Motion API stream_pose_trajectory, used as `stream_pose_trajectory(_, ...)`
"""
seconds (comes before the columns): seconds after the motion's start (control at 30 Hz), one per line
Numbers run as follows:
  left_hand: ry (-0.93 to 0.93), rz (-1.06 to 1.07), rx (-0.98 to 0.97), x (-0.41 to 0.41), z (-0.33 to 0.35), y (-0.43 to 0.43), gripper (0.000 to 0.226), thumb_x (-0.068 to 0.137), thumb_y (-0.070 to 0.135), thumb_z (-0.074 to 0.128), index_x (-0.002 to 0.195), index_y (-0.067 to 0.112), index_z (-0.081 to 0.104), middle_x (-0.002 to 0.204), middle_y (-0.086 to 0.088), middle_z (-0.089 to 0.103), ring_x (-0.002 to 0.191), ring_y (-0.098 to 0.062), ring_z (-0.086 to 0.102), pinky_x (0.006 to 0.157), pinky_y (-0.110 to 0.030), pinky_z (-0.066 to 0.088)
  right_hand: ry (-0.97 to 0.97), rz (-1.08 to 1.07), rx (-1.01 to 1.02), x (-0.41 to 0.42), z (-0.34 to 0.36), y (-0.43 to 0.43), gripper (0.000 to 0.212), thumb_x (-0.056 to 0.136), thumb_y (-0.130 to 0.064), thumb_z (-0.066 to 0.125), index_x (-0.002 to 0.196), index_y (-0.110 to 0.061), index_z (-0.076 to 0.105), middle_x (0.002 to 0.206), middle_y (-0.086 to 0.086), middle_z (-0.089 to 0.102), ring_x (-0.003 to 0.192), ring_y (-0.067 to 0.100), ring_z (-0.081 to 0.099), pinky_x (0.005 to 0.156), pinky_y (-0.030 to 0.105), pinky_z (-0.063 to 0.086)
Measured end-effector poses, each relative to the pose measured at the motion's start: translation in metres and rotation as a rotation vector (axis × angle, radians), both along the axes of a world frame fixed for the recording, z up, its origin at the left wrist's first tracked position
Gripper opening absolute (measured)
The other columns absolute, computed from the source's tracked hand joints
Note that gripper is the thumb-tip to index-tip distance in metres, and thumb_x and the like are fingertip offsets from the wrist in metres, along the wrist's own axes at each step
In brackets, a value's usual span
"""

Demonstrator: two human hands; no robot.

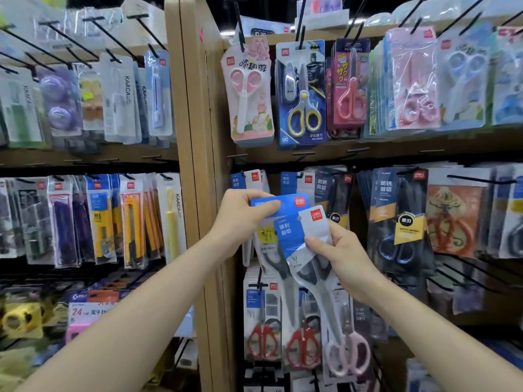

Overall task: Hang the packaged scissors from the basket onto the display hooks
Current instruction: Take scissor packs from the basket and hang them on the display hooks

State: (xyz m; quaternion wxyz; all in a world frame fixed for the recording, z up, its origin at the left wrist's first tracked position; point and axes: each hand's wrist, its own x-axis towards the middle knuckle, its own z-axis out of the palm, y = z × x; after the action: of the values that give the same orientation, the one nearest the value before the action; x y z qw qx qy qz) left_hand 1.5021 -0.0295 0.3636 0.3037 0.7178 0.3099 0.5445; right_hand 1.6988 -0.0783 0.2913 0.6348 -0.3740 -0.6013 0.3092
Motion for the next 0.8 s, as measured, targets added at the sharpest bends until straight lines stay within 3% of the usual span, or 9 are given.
stream_pose_trajectory(0.1,-0.026,0.15,0.081,-0.016,0.004,0.008,0.014,0.093,0.016,0.077,0.08,0.02,0.077,0.082,-0.004,0.078,0.081,-0.018,0.077,0.071,-0.041,0.062,0.075,-0.112,0.021,0.005,0.012,0.003,0.022,0.099,-0.004,0.062,0.112,-0.018,0.073,0.104,0.0,0.08,0.096,0.016,0.076,0.077,0.025,0.059)
stream_pose_trajectory(0.2,0.034,0.309,0.25,-0.032,0.011,0.02,0.006,0.094,0.024,0.077,0.089,0.021,0.079,0.084,0.003,0.077,0.081,-0.012,0.075,0.07,-0.04,0.062,0.102,-0.243,0.017,0.012,0.028,0.012,0.011,0.094,-0.009,0.072,0.1,-0.016,0.077,0.094,0.002,0.081,0.091,0.019,0.077,0.074,0.029,0.06)
stream_pose_trajectory(0.27,0.079,0.437,0.358,-0.038,0.018,0.028,0.013,0.094,0.028,0.075,0.096,0.017,0.081,0.087,0.002,0.077,0.083,-0.011,0.073,0.07,-0.039,0.06,0.13,-0.29,0.001,0.014,0.04,0.019,0.005,0.091,-0.016,0.077,0.095,-0.012,0.078,0.09,0.006,0.08,0.087,0.023,0.078,0.073,0.035,0.063)
stream_pose_trajectory(0.37,0.176,0.586,0.513,-0.038,0.026,0.037,0.019,0.097,0.03,0.071,0.104,0.015,0.08,0.096,-0.002,0.079,0.091,-0.018,0.071,0.075,-0.037,0.056,0.144,-0.286,-0.004,0.014,0.055,0.028,0.007,0.092,-0.016,0.076,0.098,-0.013,0.076,0.093,0.007,0.08,0.081,0.016,0.077,0.068,0.029,0.061)
stream_pose_trajectory(0.5,0.239,0.758,0.703,-0.032,0.03,0.044,0.022,0.097,0.026,0.071,0.114,0.014,0.078,0.097,-0.008,0.079,0.089,-0.027,0.072,0.07,-0.03,0.045,0.132,-0.295,0.034,0.014,0.067,0.04,0.008,0.092,-0.008,0.076,0.097,-0.015,0.075,0.095,0.008,0.079,0.085,0.019,0.076,0.077,0.034,0.062)
stream_pose_trajectory(0.57,0.291,0.824,0.79,-0.029,0.03,0.048,0.019,0.095,0.024,0.074,0.11,0.013,0.078,0.088,-0.01,0.078,0.079,-0.031,0.072,0.064,-0.028,0.039,0.12,-0.309,0.035,0.015,0.071,0.045,0.006,0.093,-0.009,0.075,0.094,-0.015,0.075,0.094,0.007,0.079,0.084,0.018,0.075,0.074,0.032,0.061)
stream_pose_trajectory(0.63,0.341,0.874,0.855,-0.025,0.028,0.05,0.016,0.094,0.024,0.075,0.106,0.013,0.079,0.08,-0.009,0.076,0.072,-0.03,0.072,0.06,-0.026,0.035,0.146,-0.294,0.025,0.015,0.074,0.05,0.003,0.093,-0.011,0.075,0.094,-0.013,0.075,0.097,0.011,0.079,0.089,0.022,0.075,0.08,0.039,0.062)
stream_pose_trajectory(0.73,0.343,0.885,0.853,-0.021,0.023,0.053,0.017,0.097,0.028,0.072,0.108,0.017,0.078,0.082,-0.005,0.076,0.073,-0.026,0.072,0.056,-0.025,0.039,0.144,-0.226,0.017,0.014,0.074,0.055,0.007,0.093,-0.013,0.075,0.1,-0.009,0.075,0.101,0.015,0.078,0.1,0.033,0.075,0.091,0.05,0.061)
stream_pose_trajectory(0.8,0.315,0.89,0.851,-0.02,0.02,0.054,0.017,0.096,0.027,0.072,0.107,0.016,0.078,0.08,-0.007,0.075,0.069,-0.024,0.07,0.056,-0.023,0.037,0.149,-0.196,0.035,0.012,0.073,0.057,0.007,0.094,-0.011,0.074,0.1,-0.008,0.075,0.101,0.017,0.078,0.095,0.03,0.075,0.09,0.051,0.061)
